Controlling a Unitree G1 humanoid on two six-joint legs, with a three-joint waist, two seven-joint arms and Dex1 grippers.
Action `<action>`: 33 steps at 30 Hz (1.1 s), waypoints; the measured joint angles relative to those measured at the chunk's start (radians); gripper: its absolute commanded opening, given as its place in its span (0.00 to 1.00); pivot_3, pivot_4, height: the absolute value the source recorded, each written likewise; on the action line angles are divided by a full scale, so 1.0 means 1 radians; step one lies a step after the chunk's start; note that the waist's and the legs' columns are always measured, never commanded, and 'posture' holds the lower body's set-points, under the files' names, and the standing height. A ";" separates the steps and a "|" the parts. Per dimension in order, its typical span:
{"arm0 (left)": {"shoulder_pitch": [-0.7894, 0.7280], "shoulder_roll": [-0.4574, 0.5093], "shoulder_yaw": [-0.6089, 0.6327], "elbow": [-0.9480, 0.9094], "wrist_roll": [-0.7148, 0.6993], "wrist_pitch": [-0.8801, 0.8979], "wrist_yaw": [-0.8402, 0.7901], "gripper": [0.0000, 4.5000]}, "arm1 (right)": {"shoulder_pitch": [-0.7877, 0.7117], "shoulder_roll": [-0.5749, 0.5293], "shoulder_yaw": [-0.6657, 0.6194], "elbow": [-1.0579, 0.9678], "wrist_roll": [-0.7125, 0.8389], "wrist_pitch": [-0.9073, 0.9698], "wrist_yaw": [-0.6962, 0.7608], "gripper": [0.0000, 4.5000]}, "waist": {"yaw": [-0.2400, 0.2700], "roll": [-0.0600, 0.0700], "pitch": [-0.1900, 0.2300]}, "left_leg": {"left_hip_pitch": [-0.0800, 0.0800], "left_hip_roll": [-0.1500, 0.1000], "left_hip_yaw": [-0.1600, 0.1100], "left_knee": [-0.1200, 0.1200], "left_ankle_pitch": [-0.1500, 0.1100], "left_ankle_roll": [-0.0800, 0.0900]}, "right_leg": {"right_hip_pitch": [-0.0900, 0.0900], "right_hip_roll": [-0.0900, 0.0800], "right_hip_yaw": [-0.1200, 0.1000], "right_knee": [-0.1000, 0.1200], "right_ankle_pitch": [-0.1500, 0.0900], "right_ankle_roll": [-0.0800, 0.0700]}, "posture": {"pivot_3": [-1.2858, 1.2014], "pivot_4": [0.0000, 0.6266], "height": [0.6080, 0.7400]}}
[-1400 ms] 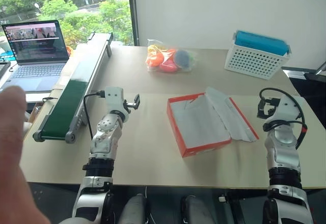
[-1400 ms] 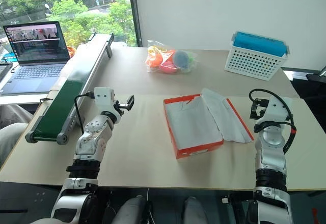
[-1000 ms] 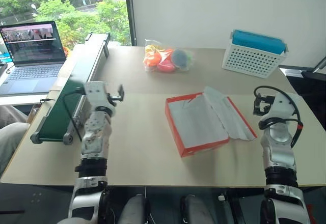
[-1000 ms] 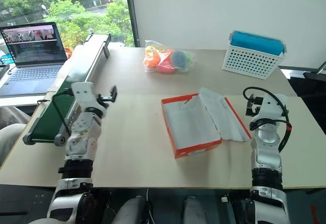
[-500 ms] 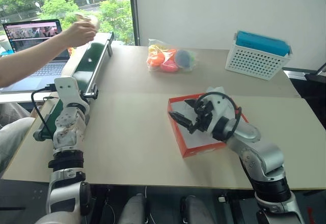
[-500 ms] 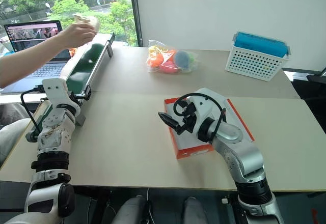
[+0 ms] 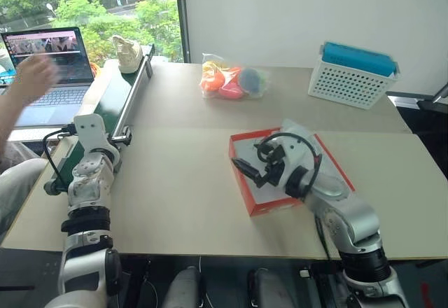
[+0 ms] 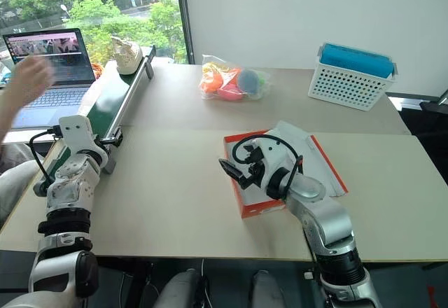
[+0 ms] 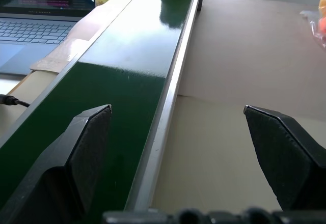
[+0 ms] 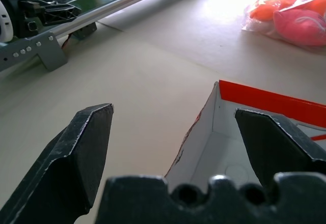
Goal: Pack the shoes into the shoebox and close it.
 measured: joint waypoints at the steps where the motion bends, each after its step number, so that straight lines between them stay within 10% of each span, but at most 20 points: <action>1: -0.002 0.001 -0.001 0.006 0.001 0.000 0.002 0.99 | 0.003 0.001 0.000 0.001 -0.006 0.000 -0.009 1.00 | 0.000 0.000 0.000 | 0.000 0.000 0.000 0.000 0.000 0.000 | 0.000 0.000 0.000 0.000 0.000 0.000 | 0.52 0.24 0.73; 19: -0.037 0.049 0.006 0.124 0.014 -0.023 0.031 0.99 | 0.050 0.050 -0.002 0.044 -0.109 -0.001 -0.103 1.00 | -0.003 0.000 0.000 | 0.000 0.000 0.000 0.000 0.000 0.000 | -0.001 0.000 0.000 0.000 0.000 0.000 | 0.52 0.24 0.73; 33: -0.063 0.051 0.009 0.166 0.011 -0.048 0.036 0.99 | 0.065 -0.084 0.157 -0.009 -0.149 -0.030 0.125 1.00 | -0.003 0.000 0.000 | 0.000 0.000 0.000 0.000 0.000 0.000 | 0.000 0.000 0.000 0.000 0.000 0.000 | 0.52 0.24 0.73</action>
